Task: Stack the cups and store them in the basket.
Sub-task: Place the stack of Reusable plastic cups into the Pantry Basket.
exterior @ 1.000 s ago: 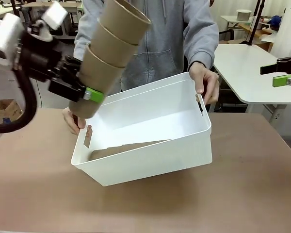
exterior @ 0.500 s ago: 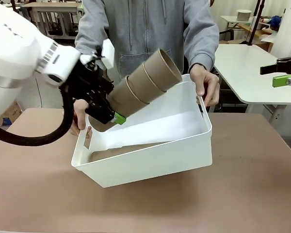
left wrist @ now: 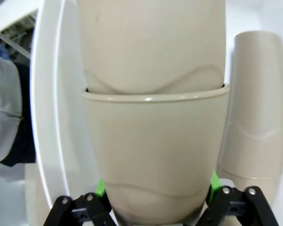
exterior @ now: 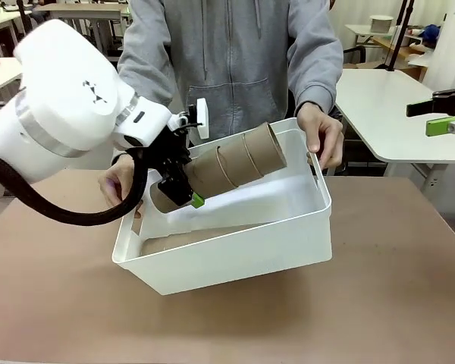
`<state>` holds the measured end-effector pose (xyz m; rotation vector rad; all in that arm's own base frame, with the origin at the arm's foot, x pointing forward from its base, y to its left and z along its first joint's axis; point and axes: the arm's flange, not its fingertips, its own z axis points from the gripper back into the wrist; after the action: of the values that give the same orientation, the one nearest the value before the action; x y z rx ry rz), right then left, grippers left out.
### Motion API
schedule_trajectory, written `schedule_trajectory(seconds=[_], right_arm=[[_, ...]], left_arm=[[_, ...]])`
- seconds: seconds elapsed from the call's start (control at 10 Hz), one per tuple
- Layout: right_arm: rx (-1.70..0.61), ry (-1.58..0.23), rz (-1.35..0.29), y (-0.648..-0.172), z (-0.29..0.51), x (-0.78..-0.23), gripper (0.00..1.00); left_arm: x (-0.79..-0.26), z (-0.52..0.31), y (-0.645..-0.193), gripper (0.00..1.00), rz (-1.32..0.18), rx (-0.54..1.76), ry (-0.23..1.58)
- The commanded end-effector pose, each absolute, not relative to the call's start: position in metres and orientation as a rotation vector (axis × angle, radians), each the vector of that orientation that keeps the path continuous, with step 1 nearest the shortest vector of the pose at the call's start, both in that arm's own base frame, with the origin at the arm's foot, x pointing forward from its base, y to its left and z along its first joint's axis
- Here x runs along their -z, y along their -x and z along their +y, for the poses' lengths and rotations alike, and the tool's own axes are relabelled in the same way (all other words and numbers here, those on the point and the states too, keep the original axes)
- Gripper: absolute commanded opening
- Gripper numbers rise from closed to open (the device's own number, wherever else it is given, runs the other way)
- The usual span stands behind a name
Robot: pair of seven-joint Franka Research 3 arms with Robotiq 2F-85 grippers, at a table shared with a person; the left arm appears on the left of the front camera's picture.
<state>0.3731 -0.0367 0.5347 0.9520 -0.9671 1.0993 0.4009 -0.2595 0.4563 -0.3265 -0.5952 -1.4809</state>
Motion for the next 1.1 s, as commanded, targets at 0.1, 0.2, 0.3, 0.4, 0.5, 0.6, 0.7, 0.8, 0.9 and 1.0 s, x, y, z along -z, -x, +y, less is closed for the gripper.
schedule_trajectory(seconds=[0.1, 0.2, 0.3, 0.4, 0.5, 0.6, 0.7, 0.8, 0.9, 1.0], right_arm=[[-1.081, -0.966, -0.969, -0.372, -0.036, -0.539, 1.00], [-1.081, -0.966, -0.969, -0.372, -0.036, -0.539, 1.00], [-1.081, -0.966, -0.969, -0.372, -0.036, -0.539, 1.00], [-1.081, -0.966, -0.969, -0.372, -0.036, -0.539, 1.00], [-1.081, -0.966, -0.969, -0.372, -0.036, -0.539, 1.00], [-1.081, -0.966, -0.969, -0.372, -0.036, -0.539, 1.00], [-1.081, -0.966, -0.969, -0.372, -0.036, -0.539, 1.00], [-1.081, -0.966, -0.969, -0.372, -0.036, -0.539, 1.00], [-1.081, -0.966, -0.969, -0.372, -0.036, -0.539, 1.00], [-1.081, -0.966, -0.969, -0.372, -0.036, -0.539, 1.00]], left_arm=[[-0.455, -0.277, -0.410, 0.85, -0.549, 1.489, 0.269], [-0.446, -0.283, -0.412, 0.85, -0.542, 1.487, 0.257], [-0.437, -0.289, -0.414, 0.85, -0.532, 1.484, 0.251], [-0.430, -0.294, -0.416, 0.85, -0.526, 1.484, 0.247], [-0.424, -0.299, -0.419, 0.85, -0.525, 1.485, 0.230], [-0.420, -0.304, -0.421, 0.85, -0.523, 1.487, 0.212], [-0.418, -0.307, -0.423, 0.85, -0.518, 1.487, 0.211], [-0.416, -0.309, -0.424, 0.85, -0.514, 1.486, 0.215], [-0.416, -0.308, -0.424, 1.00, -0.515, 1.492, 0.220], [-0.419, -0.307, -0.425, 1.00, -0.516, 1.487, 0.223]])
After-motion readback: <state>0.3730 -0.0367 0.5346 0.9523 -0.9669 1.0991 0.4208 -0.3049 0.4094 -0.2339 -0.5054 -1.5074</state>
